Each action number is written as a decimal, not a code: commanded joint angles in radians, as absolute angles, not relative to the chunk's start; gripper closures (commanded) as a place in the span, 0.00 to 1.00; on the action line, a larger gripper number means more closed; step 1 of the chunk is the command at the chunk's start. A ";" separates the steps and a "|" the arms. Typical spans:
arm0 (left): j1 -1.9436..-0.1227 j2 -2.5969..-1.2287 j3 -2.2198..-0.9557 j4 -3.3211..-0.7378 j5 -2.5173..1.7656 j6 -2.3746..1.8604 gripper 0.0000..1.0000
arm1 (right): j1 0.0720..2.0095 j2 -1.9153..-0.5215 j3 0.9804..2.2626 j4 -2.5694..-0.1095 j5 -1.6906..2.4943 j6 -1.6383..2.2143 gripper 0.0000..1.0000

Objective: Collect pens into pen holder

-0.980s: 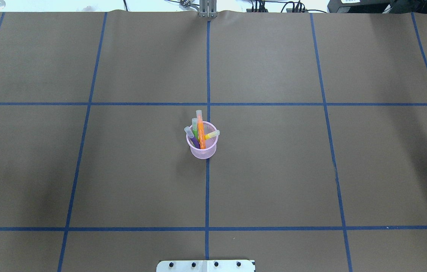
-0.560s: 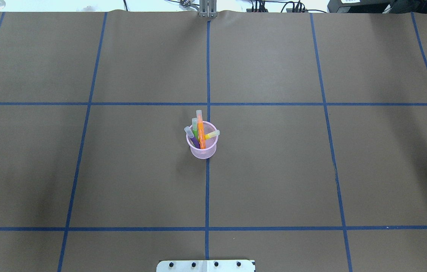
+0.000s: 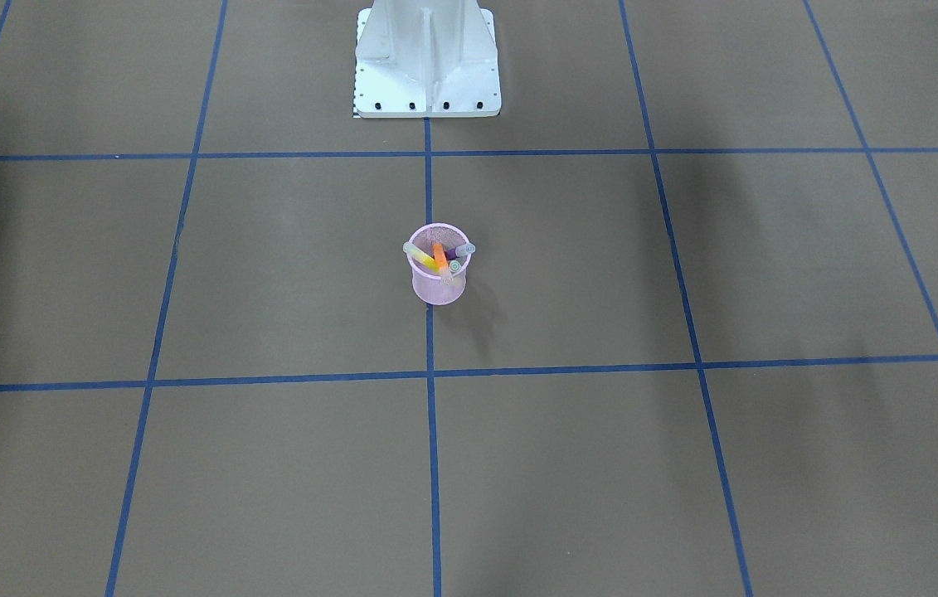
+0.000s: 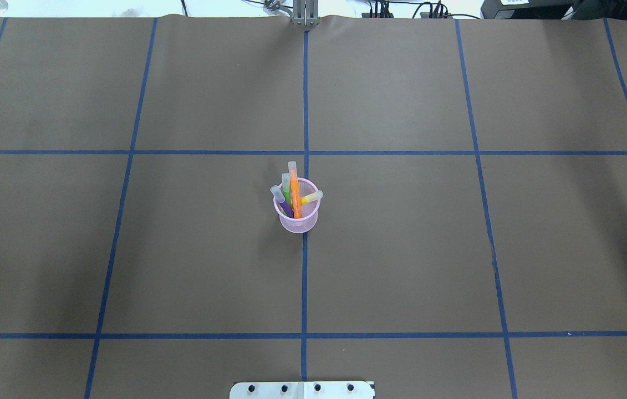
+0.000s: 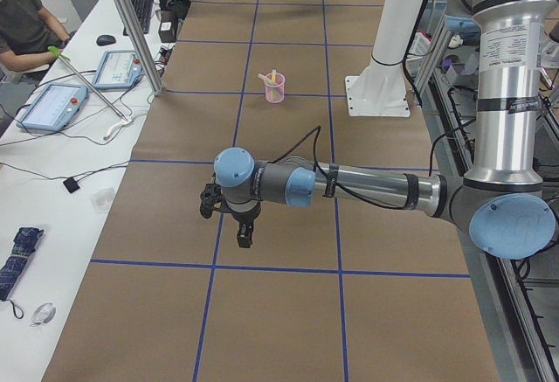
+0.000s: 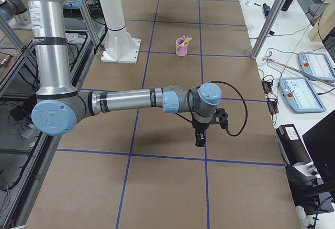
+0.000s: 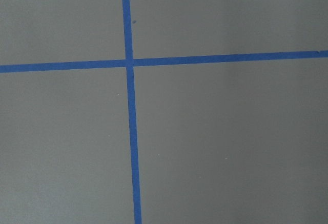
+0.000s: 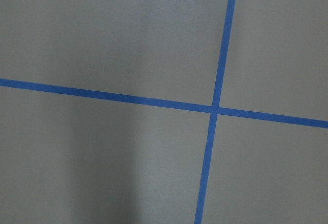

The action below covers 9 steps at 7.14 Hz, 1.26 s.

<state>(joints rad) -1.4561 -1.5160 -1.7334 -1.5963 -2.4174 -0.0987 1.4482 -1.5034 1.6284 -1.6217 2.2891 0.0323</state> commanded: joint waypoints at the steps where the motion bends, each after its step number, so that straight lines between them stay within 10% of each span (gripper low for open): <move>1: -1.462 -1.512 -1.735 -1.597 -2.418 -0.080 0.00 | 1.448 -1.511 1.628 -1.620 2.289 0.034 0.00; 9: -1.466 -1.435 -1.814 -1.611 -2.307 0.011 0.00 | 1.456 -1.534 1.647 -1.615 2.304 0.040 0.00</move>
